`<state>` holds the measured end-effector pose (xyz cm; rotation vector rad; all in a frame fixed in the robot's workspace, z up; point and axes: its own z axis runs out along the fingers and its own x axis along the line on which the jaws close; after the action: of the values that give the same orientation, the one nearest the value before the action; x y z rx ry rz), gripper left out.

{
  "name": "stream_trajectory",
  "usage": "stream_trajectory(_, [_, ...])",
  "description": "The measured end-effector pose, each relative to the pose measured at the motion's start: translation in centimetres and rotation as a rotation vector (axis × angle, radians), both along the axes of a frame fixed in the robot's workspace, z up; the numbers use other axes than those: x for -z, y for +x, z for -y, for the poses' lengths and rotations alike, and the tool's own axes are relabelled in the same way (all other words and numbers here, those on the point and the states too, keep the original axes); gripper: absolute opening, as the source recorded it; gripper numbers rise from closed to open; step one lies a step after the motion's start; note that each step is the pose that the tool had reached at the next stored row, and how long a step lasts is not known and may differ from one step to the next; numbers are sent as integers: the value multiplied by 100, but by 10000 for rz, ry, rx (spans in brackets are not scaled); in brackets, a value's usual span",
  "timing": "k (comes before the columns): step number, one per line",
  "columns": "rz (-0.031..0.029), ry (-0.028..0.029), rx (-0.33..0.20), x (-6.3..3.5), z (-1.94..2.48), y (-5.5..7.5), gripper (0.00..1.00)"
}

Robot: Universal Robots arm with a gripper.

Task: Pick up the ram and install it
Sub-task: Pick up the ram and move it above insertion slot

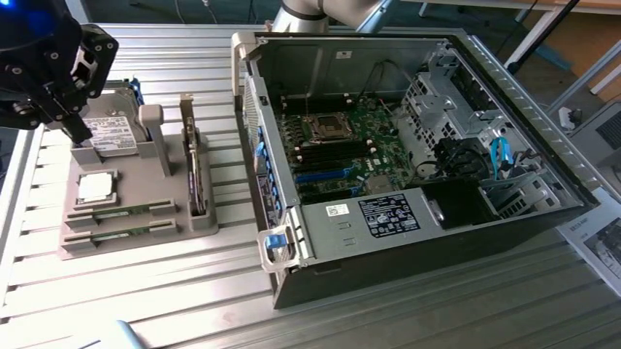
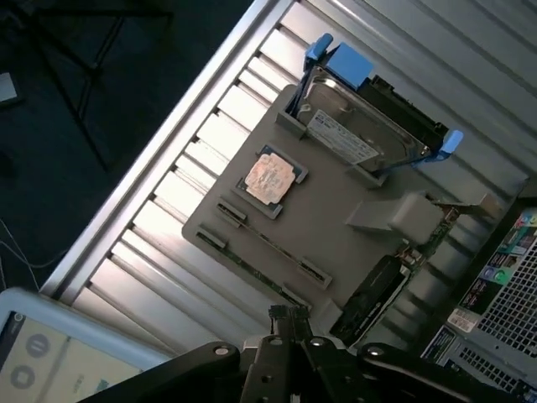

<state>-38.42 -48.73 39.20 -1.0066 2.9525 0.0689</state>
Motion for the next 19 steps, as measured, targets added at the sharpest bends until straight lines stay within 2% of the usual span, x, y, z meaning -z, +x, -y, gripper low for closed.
stream_trajectory(5, [0,-11,-1293,0,0,-6,10])
stream_trajectory(11, [2,-12,-2593,1,0,-9,10])
stream_trajectory(15, [2,-13,-3736,2,0,-10,10])
stream_trajectory(19, [2,-13,-4506,2,0,-12,10])
